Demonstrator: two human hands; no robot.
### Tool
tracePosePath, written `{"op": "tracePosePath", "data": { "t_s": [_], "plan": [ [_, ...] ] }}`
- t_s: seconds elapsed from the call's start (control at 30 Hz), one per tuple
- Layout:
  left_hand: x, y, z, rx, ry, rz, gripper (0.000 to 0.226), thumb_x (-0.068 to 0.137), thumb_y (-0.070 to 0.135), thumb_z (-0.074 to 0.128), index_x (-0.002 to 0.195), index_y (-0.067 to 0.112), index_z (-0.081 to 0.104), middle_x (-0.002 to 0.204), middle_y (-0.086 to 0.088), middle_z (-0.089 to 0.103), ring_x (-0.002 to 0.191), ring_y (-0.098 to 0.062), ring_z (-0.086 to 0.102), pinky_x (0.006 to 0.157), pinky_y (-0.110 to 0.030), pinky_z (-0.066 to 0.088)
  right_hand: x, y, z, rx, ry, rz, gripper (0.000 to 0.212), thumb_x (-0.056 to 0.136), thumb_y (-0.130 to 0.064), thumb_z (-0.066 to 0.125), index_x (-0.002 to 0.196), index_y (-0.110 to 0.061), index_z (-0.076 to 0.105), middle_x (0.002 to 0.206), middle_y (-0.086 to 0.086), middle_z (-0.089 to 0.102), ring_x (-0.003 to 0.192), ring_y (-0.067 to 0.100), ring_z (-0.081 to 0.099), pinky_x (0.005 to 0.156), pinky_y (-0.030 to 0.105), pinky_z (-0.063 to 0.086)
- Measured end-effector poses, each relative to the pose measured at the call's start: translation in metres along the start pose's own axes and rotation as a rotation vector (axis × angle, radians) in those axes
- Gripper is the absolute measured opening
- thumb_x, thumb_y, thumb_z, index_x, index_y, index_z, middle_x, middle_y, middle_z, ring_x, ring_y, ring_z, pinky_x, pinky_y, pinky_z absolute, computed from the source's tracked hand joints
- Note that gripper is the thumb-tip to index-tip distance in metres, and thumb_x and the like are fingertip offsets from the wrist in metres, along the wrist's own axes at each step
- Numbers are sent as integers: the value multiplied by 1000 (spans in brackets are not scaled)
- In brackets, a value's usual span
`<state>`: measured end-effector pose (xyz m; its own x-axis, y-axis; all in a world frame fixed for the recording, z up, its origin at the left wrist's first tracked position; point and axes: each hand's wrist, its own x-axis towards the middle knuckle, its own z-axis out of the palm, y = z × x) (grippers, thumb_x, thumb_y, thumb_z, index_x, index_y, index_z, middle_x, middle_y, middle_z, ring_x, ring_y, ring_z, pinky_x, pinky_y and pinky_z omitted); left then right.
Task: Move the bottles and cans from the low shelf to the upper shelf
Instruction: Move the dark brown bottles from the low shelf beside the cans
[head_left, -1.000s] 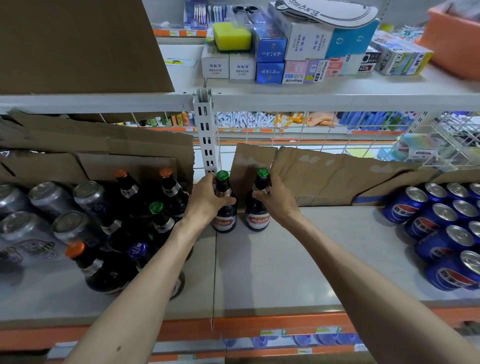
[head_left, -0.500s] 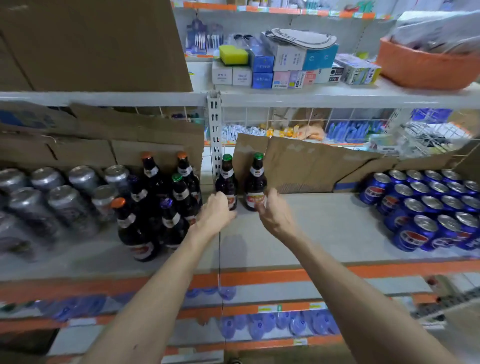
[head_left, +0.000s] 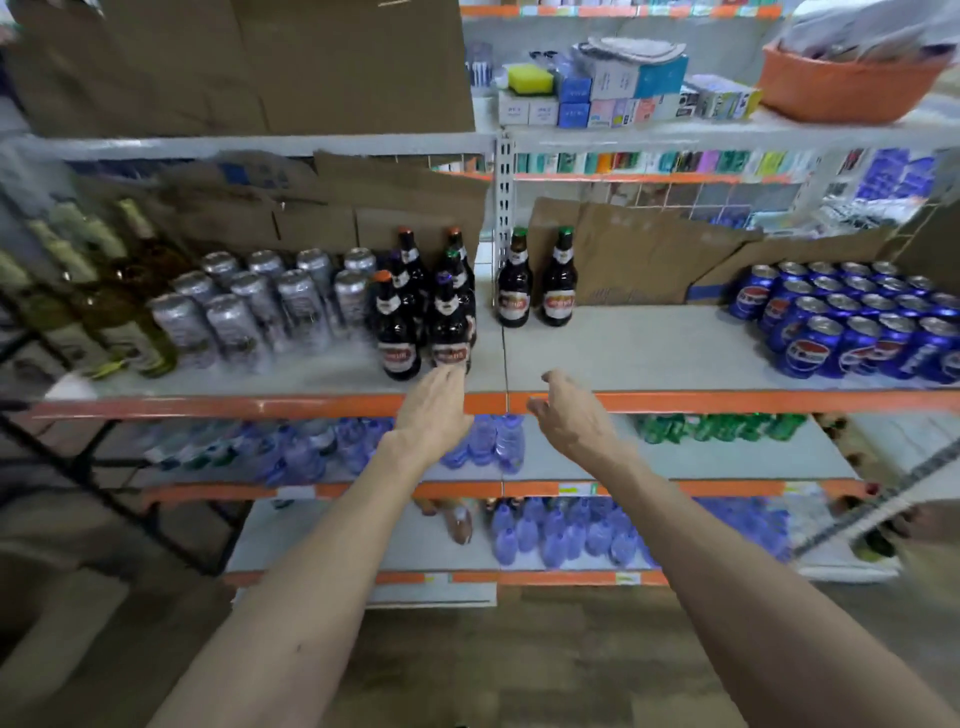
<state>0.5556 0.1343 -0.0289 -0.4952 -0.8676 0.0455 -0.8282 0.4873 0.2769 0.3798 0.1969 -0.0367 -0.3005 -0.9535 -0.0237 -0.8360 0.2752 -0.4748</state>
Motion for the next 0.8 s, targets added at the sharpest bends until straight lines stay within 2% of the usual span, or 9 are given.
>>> {"op": "tracePosePath", "data": {
  "t_s": [0.1,0.17,0.3,0.43,0.6,0.8],
  "plan": [
    [-33,-24,-3,39,-6,-13,72,89,25,67,147,5,29,151,-12,37,141,-27,32,115,-40,27,-29,-15,10,-6,15,8,46,98,-31,51,133,-1,45,132,23,53,125,37,46,101,43,38],
    [-53,-46,-5,31,-51,-37,76,90,28,65,150,6,25,156,-11,30,145,-26,26,117,-45,24,-45,-31,19,12,29,13,45,98,-30,51,130,2,48,131,24,53,125,37,45,101,42,36],
    [-98,-109,-8,55,-75,-48,78,91,32,63,152,5,22,159,-11,25,149,-26,18,119,-44,19,-72,-73,51,12,1,50,43,99,-33,46,127,0,47,131,23,53,121,38,48,96,42,37],
    [-150,-197,-14,32,-85,-81,69,89,33,65,145,4,35,149,-14,40,141,-29,32,114,-43,29,-101,-132,108,-22,-34,77,37,97,-34,47,115,-2,49,123,24,55,116,41,50,87,43,40],
    [-202,-298,-26,-5,-157,-139,65,87,27,67,142,7,39,146,-12,43,138,-27,38,112,-44,34,-130,-223,181,-76,-83,58,40,98,-34,48,121,-2,49,128,21,54,120,37,48,91,42,38],
    [-207,-353,-34,-7,-207,-152,54,90,24,65,136,8,42,138,-11,48,130,-28,44,106,-41,39,-127,-292,229,-124,-87,-7,41,98,-36,48,127,-6,47,126,16,56,120,34,49,92,44,41]
  ]
}}
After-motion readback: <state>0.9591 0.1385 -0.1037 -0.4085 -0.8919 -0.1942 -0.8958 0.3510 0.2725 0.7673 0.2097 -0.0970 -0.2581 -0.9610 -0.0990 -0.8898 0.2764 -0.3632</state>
